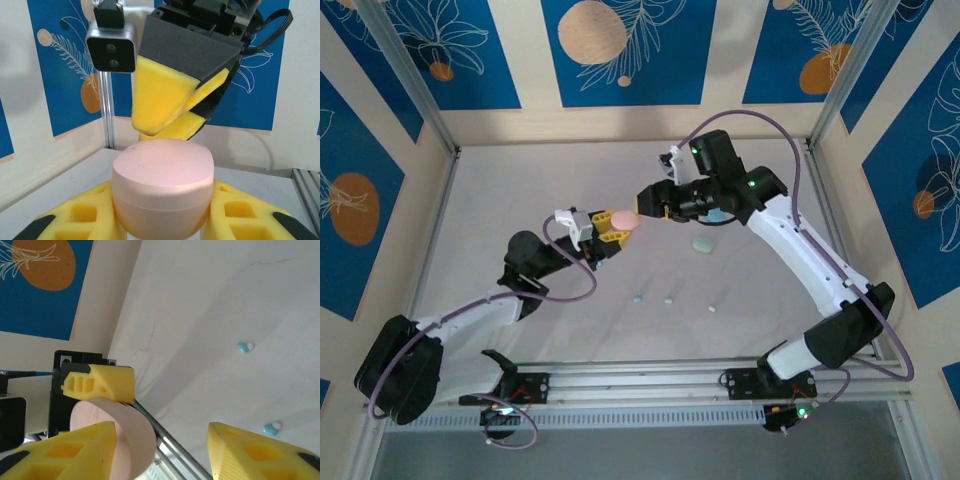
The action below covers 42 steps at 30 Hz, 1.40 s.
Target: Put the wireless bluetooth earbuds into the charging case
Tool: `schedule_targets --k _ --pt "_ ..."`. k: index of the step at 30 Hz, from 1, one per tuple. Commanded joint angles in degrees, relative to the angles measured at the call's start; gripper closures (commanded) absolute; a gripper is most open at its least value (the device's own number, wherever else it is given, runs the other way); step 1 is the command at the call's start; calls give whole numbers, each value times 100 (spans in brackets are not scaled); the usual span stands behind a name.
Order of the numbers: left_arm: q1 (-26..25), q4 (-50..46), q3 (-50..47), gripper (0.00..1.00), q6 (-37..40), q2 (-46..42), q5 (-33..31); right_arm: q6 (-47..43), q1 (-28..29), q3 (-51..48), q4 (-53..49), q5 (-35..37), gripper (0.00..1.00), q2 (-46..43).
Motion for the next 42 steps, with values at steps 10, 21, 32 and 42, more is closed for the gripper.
schedule_targets --k 10,21,32,42 --pt "-26 586 468 76 -340 430 -10 1988 -384 -1494 2730 -2892 43 -178" --pt "-22 724 561 76 -418 605 210 2236 -422 -1652 3255 -3150 50 73" --pt "-25 611 587 72 -346 702 127 2278 -597 -1815 3416 -3119 75 6" --pt "-26 214 539 41 -94 803 -157 2366 -845 -2151 3583 -2713 79 -195"
